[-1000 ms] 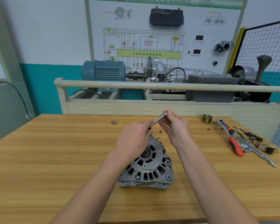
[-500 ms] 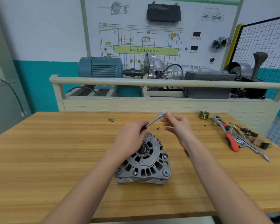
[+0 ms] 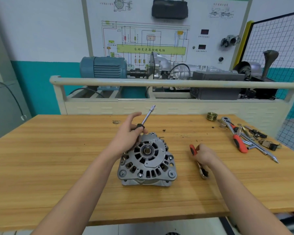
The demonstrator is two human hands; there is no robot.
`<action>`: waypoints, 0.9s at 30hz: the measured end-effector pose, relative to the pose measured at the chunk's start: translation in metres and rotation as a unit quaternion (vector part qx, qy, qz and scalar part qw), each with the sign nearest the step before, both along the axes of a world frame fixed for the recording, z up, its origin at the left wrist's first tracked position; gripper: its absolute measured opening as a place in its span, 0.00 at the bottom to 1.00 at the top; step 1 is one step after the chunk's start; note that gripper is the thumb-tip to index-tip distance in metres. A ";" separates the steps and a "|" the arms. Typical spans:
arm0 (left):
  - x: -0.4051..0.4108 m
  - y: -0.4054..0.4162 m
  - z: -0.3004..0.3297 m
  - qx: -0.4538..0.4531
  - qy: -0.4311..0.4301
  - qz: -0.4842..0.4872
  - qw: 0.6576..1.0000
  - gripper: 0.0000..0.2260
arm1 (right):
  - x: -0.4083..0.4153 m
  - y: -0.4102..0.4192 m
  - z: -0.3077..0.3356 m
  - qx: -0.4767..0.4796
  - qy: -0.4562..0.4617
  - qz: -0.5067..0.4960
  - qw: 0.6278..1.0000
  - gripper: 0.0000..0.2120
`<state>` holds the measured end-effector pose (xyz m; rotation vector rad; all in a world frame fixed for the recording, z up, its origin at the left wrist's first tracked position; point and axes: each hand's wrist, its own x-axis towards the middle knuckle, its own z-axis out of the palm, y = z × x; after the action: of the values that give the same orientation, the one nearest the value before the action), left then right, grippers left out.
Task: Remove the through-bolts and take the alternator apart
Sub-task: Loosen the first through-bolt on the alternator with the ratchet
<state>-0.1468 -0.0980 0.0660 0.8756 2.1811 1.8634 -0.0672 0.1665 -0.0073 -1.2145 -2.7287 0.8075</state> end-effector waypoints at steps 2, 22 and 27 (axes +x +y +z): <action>0.001 -0.002 0.002 0.039 -0.051 -0.027 0.998 0.17 | -0.003 -0.011 0.013 -0.081 0.135 0.011 0.987 0.23; 0.019 0.017 0.036 0.159 0.086 -0.005 0.983 0.11 | -0.033 -0.130 0.120 -0.594 0.394 0.067 0.699 0.04; 0.015 0.014 0.050 0.204 0.058 0.045 0.976 0.09 | -0.030 -0.134 0.117 -0.213 0.424 0.160 0.866 0.09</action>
<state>-0.1321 -0.0838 0.1158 0.9876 1.9554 2.4163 -0.0970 0.0325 0.1094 -0.2507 -2.0495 1.5738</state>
